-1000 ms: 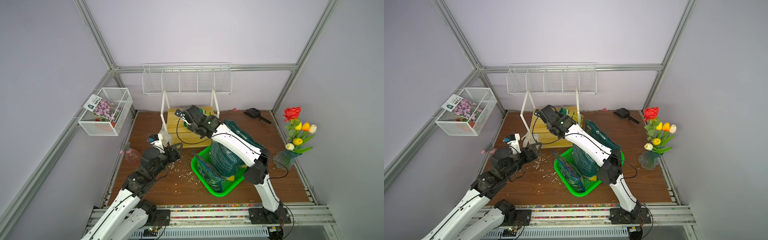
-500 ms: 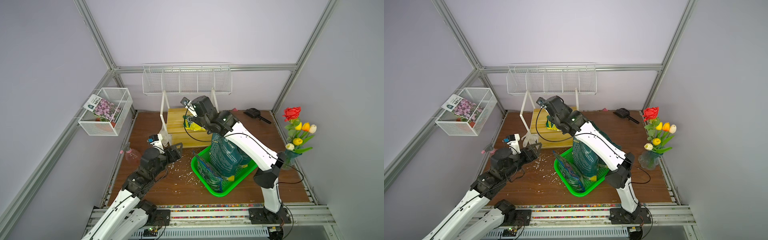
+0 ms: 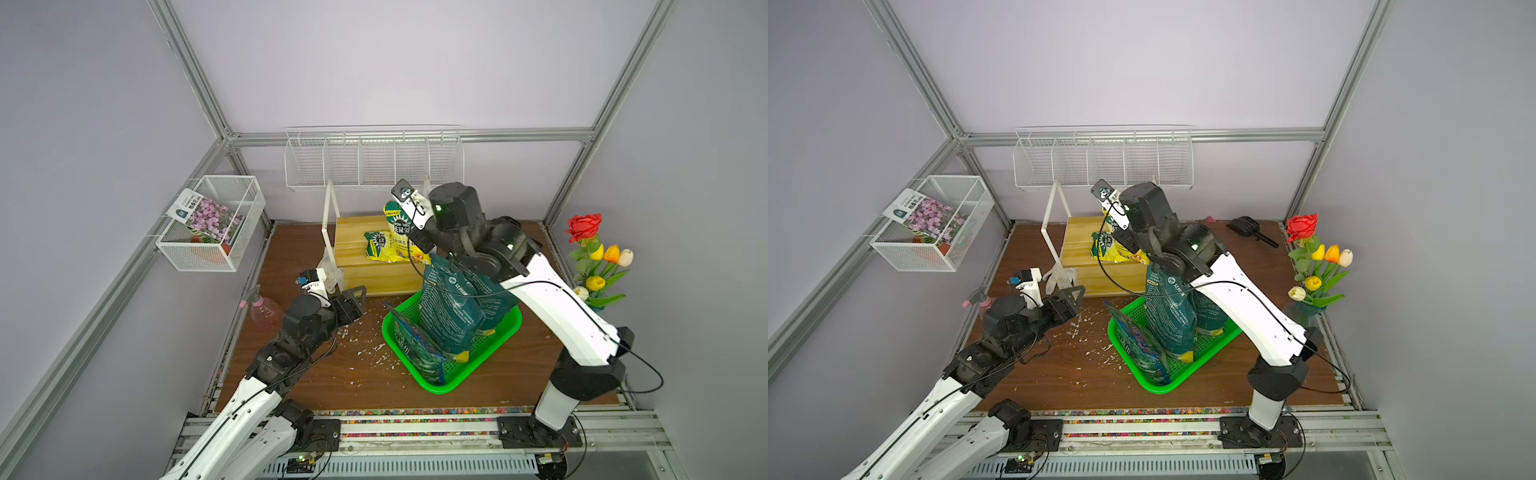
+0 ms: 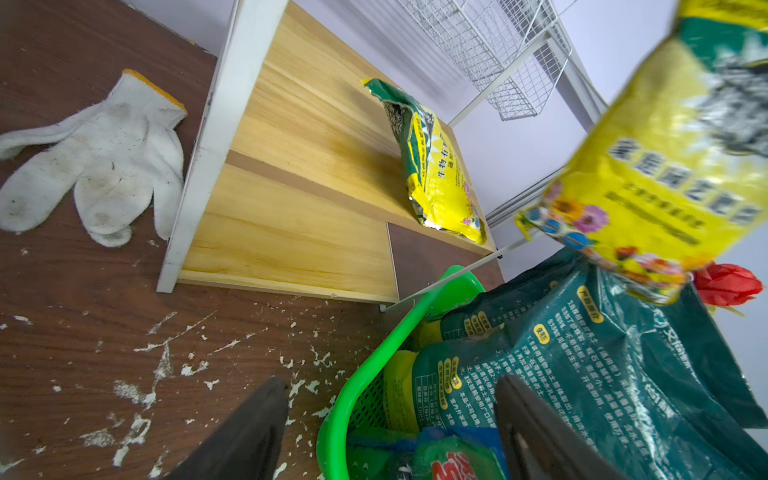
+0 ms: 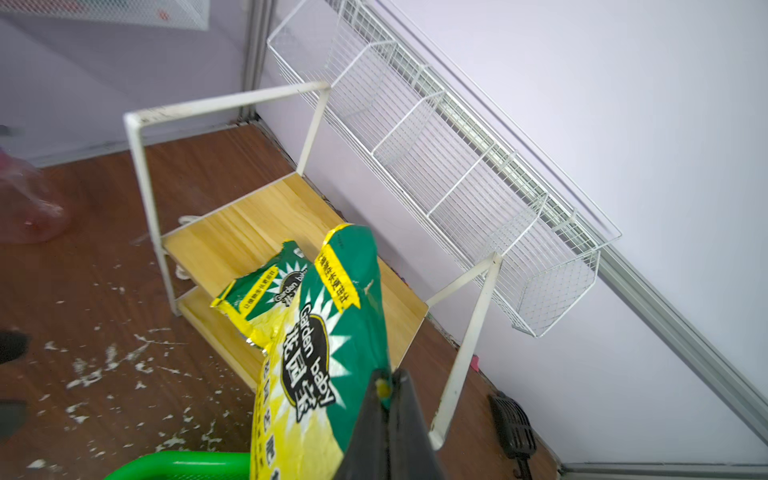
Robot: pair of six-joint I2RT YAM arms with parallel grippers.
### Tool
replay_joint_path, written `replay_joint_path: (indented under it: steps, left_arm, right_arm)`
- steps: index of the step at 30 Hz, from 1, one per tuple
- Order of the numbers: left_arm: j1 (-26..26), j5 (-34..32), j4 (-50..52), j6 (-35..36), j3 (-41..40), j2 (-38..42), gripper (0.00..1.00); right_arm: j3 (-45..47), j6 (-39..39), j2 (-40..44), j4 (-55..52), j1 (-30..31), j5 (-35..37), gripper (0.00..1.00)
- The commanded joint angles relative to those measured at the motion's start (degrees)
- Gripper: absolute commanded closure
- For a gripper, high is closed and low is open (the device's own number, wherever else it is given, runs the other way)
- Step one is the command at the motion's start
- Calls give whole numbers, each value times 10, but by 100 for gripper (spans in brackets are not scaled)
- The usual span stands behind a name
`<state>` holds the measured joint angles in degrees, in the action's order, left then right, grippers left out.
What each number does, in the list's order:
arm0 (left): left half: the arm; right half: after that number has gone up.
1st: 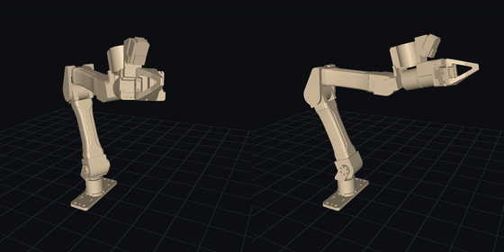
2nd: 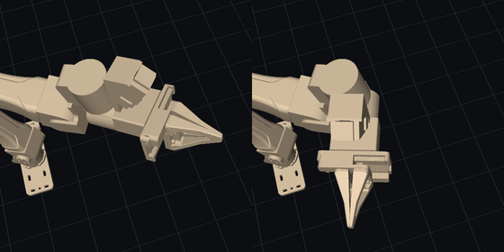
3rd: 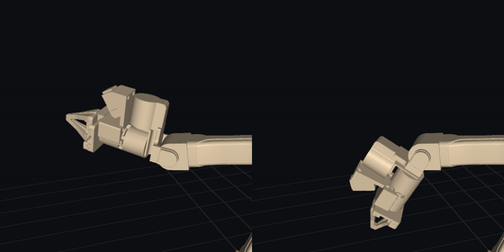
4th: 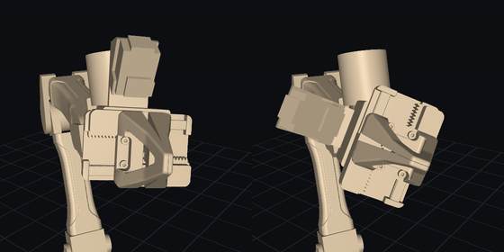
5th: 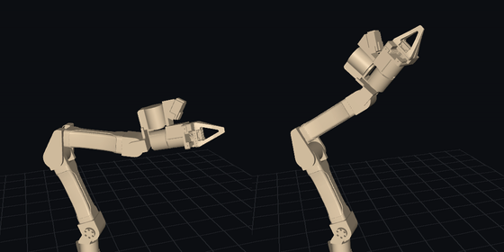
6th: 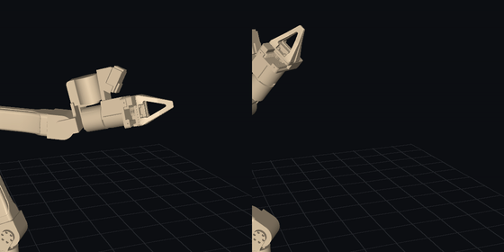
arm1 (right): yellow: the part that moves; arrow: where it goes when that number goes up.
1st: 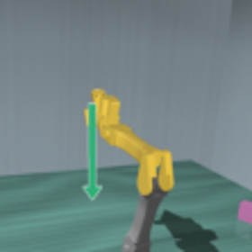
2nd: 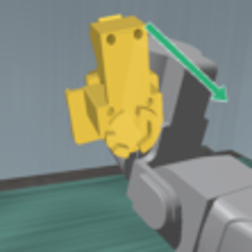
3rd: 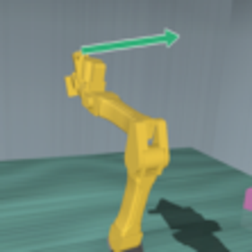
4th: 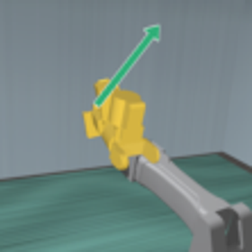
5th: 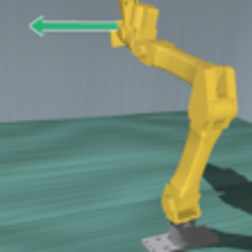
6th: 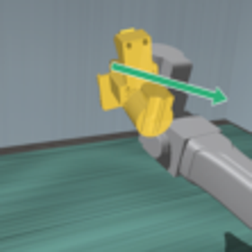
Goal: Take down the fertilizer bag from the shelf
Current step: Pick up the fertilizer bag from the shelf, then place the fertilizer bag in the storage box.
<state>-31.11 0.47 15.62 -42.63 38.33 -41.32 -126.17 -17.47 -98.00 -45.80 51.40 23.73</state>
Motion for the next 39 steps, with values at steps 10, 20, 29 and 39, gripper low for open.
replay_joint_path:
  steps: [10, 20, 29, 39]
  left_arm:
    - [3, 22, -25, -8, 10, -43, 18]
    - [4, 25, -34, -13, 33, -71, 18]
    - [3, 30, -46, -33, 35, -84, 18]
    - [3, 27, -37, -37, 32, -81, 18]
  right_arm:
    - [200, 102, 225, 66, 22, -128, 100]
    - [363, 156, 355, 44, 24, -201, 100]
    - [479, 228, 407, 60, 36, -185, 100]
    - [587, 252, 399, 94, 62, -201, 100]
